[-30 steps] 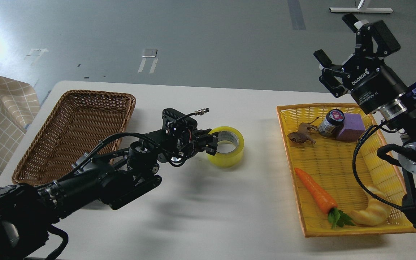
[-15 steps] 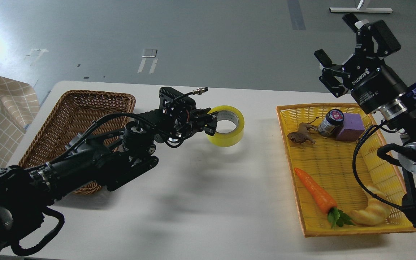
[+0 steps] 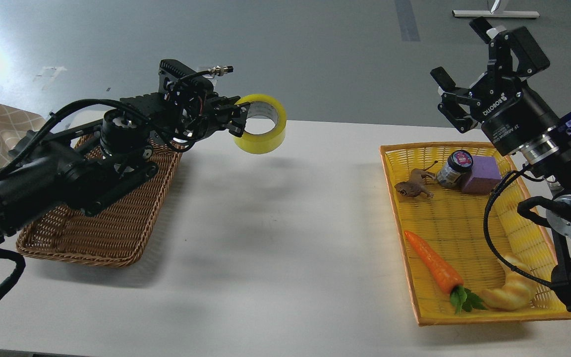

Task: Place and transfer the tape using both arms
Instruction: 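Lift the tape roll with the left gripper and carry it over the wicker basket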

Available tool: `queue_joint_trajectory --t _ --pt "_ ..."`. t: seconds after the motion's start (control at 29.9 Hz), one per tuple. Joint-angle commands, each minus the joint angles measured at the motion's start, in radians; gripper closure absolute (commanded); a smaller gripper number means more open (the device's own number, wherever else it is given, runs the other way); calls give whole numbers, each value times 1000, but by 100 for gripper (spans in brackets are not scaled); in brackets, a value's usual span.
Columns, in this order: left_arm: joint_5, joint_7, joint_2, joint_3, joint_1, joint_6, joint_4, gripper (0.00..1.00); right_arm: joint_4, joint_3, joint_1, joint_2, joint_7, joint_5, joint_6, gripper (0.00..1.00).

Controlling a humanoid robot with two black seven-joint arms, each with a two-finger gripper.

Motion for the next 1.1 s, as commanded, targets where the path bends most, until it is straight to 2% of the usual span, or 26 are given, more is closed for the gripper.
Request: queue_joint_trajectory --t 0.0,0.13,0.23,0.27,0.43,0.67,0.8,0.87,1.07 --pt "-54 -6 85 1 7 4 1 86 0 0 2 -2 -3 -1 1 0" --pt "-114 -11 177 3 13 4 1 86 -2 0 6 -2 -3 -1 1 0" --pt "-121 -84 289 4 17 5 11 86 0 0 6 -2 -3 -3 1 0" --pt "-121 -97 307 4 19 5 14 86 1 0 6 -2 -3 -3 1 0" --pt "-124 -137 424 4 65 18 16 86 -3 -1 9 -2 -3 -3 0 0" --pt "-183 -192 545 6 195 83 16 86 -3 -3 -1 -2 -3 -6 1 0" --pt "-203 -209 556 4 280 126 17 86 -5 -3 -1 -2 -3 -7 1 0" --pt "-213 -210 553 4 332 186 19 86 -5 -4 -1 -3 -3 -9 1 0" --pt "-242 -207 539 3 367 206 24 86 -3 -4 -2 -2 -4 -9 1 0"
